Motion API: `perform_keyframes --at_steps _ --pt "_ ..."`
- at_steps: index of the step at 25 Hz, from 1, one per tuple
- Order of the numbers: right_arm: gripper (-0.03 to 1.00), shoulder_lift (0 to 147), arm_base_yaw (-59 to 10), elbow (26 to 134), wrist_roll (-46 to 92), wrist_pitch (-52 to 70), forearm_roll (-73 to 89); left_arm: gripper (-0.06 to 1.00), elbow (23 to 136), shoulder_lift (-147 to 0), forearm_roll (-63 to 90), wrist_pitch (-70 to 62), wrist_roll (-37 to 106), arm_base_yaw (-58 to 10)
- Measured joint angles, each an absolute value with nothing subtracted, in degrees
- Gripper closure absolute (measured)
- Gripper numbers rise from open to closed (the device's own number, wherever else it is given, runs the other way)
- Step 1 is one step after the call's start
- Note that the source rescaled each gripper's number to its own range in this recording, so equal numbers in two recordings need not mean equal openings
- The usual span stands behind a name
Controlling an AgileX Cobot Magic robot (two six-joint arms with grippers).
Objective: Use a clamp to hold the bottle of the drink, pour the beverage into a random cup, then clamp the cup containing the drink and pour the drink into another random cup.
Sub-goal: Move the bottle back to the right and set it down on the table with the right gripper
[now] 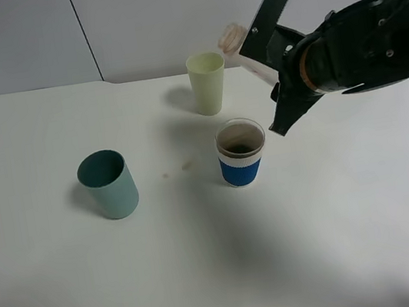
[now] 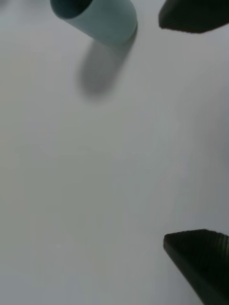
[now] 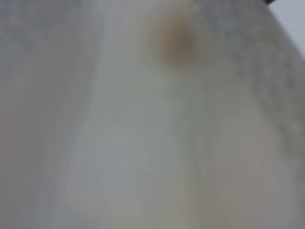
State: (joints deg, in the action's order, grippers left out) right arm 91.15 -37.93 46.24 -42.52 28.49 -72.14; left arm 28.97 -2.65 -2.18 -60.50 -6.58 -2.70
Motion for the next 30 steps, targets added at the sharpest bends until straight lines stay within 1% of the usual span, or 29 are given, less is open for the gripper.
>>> perform_keyframes --at_steps 6,11,18,23,30 --pt "0.96 86.93 -35.1 46.24 -42.89 26.61 -68.01 0.44 28.97 -2.65 -2.18 -60.5 -6.58 -2.7" --pt "0.96 84.65 -32.75 46.24 -41.73 21.87 -62.78 0.44 28.97 -2.65 -2.18 -60.5 -6.58 -2.7" --pt "0.96 84.58 -30.56 46.24 -24.76 15.02 -47.85 0.44 28.97 -2.65 -2.18 -60.5 -6.58 -2.7" --pt "0.96 84.58 -27.97 46.18 -17.84 10.35 -38.8 0.44 28.97 -2.65 -2.18 -60.5 -6.58 -2.7" --pt "0.96 84.54 -24.74 40.81 -3.63 0.0 -24.85 0.44 28.97 -2.65 -2.18 -60.5 -6.58 -2.7"
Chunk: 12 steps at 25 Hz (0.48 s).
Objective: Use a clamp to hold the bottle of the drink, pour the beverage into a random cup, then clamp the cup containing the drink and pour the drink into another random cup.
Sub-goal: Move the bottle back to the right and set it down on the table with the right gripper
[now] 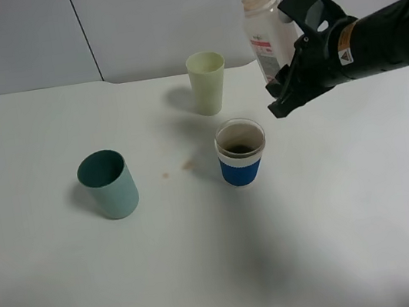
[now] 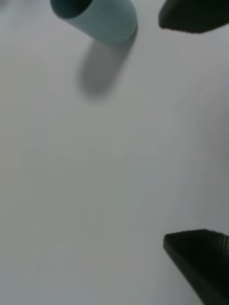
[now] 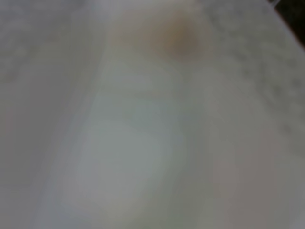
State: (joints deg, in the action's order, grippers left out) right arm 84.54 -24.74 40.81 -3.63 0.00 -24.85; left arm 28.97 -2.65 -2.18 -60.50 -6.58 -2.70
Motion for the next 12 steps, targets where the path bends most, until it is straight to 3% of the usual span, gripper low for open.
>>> perform_keyframes --at_steps 12 --pt "0.96 84.34 -18.47 28.32 9.83 -20.75 -9.45 0.44 28.97 -2.65 -2.18 -60.5 -6.58 -2.7"
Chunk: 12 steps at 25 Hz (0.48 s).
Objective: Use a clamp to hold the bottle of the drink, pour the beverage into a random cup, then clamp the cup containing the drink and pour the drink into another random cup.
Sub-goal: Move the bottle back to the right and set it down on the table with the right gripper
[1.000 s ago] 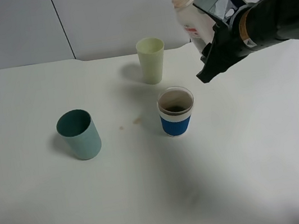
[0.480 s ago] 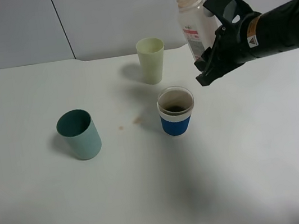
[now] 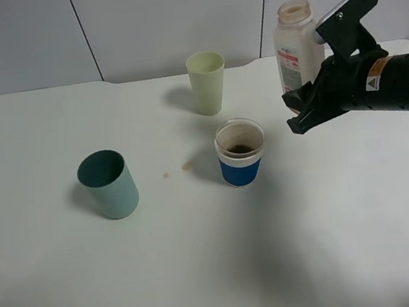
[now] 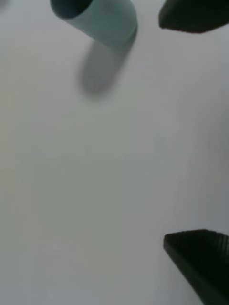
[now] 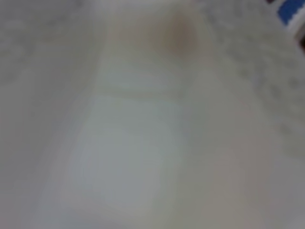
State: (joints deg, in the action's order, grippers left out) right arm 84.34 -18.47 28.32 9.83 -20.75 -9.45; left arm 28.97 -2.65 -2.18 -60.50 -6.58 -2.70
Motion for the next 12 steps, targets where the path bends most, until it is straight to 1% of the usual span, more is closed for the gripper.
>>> perform_keyframes --at_steps 9,12 --pt "0.96 84.88 -14.96 23.47 18.1 -33.25 0.0 0.44 28.97 -2.65 -2.18 -60.5 -6.58 -2.7" --pt "0.96 84.88 -14.22 22.54 18.86 -36.73 1.29 0.44 28.97 -2.65 -2.18 -60.5 -6.58 -2.7"
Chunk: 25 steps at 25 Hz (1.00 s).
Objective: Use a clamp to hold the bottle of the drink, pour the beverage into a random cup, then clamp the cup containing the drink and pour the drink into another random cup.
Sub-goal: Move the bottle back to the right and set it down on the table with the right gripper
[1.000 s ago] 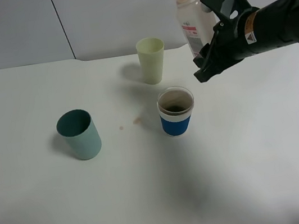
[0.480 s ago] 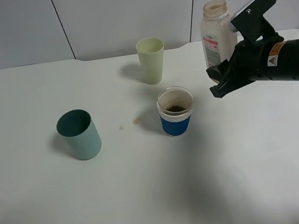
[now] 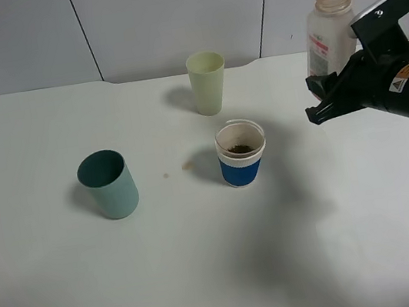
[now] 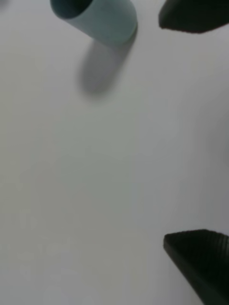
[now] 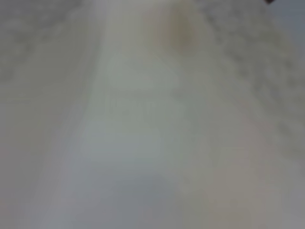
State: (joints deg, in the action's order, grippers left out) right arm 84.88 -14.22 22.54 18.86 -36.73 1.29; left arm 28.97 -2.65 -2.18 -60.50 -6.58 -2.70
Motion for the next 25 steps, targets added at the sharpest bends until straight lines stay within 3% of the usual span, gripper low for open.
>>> perform_keyframes --at_steps 5,15,25 --pt "0.96 86.16 -11.85 20.55 19.29 -45.71 3.59 0.44 28.97 -2.65 -2.18 -60.5 -6.58 -2.7" --pt "0.96 102.06 -11.65 20.55 17.72 -66.7 3.49 0.44 28.97 -2.65 -2.18 -60.5 -6.58 -2.7" --pt "0.96 113.79 -11.65 20.6 15.08 -69.0 3.03 0.44 28.97 -2.65 -2.18 -60.5 -6.58 -2.7"
